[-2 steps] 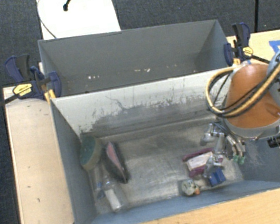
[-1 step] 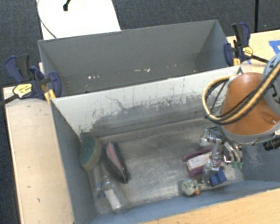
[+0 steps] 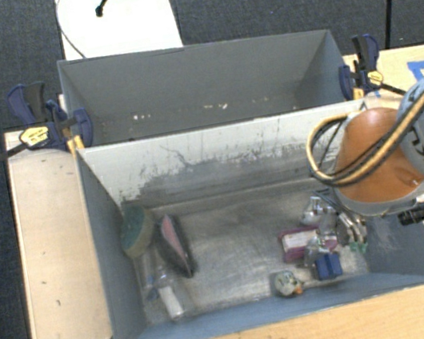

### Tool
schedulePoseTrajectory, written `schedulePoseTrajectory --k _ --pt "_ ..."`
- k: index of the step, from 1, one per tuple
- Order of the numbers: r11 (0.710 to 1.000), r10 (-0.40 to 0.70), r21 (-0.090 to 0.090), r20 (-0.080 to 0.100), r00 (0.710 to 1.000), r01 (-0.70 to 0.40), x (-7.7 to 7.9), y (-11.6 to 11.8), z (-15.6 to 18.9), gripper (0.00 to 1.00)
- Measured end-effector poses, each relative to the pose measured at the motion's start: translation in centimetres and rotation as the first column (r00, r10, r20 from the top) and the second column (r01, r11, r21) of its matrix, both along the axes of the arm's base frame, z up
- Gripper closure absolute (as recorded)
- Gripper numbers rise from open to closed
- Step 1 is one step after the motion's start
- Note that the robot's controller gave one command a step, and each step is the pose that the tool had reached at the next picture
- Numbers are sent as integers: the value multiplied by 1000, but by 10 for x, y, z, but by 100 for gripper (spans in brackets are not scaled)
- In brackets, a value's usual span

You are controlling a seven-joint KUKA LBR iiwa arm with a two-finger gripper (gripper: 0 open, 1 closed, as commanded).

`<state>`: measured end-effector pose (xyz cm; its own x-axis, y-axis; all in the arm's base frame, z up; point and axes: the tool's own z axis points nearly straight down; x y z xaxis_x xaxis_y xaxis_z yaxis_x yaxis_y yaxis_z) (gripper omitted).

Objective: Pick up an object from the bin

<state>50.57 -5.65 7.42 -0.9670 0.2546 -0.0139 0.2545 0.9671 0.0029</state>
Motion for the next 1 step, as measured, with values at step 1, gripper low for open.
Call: schedulePoseTrajectory --k 1 --pt "981 192 -4 -5 981 -192 22 -47 167 100"
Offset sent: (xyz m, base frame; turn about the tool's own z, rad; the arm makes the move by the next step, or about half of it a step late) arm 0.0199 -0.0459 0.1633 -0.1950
